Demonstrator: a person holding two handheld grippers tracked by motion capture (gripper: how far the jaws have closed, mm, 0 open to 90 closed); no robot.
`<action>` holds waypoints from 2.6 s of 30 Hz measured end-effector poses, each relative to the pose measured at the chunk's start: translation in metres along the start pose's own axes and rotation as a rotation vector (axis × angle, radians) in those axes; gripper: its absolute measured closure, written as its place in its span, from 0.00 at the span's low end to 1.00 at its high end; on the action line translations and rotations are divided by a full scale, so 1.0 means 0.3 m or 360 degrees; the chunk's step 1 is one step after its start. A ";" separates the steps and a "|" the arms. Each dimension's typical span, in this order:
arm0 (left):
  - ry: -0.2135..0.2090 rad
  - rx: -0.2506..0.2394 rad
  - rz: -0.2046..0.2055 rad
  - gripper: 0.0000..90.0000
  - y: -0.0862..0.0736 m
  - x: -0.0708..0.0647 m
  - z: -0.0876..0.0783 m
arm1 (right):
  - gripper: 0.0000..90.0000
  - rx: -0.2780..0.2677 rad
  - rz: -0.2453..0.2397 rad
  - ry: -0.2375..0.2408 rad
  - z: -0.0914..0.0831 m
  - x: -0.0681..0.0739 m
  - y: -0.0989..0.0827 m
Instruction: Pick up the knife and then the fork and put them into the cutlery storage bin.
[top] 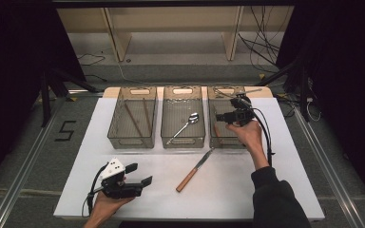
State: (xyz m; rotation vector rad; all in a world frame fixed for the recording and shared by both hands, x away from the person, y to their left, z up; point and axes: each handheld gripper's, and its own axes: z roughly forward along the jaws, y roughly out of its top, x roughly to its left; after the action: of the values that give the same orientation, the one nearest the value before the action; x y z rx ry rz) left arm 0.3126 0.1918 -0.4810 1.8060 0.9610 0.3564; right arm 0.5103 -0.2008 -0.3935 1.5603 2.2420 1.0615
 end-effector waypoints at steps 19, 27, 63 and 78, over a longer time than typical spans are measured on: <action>0.0018 0.0028 -0.0010 0.22 0.001 0.003 0.003 | 0.35 -0.0196 -0.0195 0.0111 -0.132 0.096 -0.106; 0.0029 0.0054 -0.0015 0.22 0.007 -0.001 0.012 | 0.34 -0.0257 -0.0235 0.0165 -0.184 0.113 -0.197; -0.0089 0.0356 0.0125 0.22 0.148 -0.137 0.176 | 0.32 -0.0449 -0.0374 0.0304 -0.275 0.176 -0.516; -0.0110 0.0615 0.0221 0.27 0.177 -0.219 0.298 | 0.30 -0.0449 -0.0330 0.0290 -0.286 0.158 -0.564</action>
State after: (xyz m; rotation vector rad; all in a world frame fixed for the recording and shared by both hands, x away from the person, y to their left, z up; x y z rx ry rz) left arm 0.3503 0.0764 -0.4616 2.2283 0.9022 0.1997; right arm 0.3206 -0.2269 -0.4332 1.1331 2.1876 1.4309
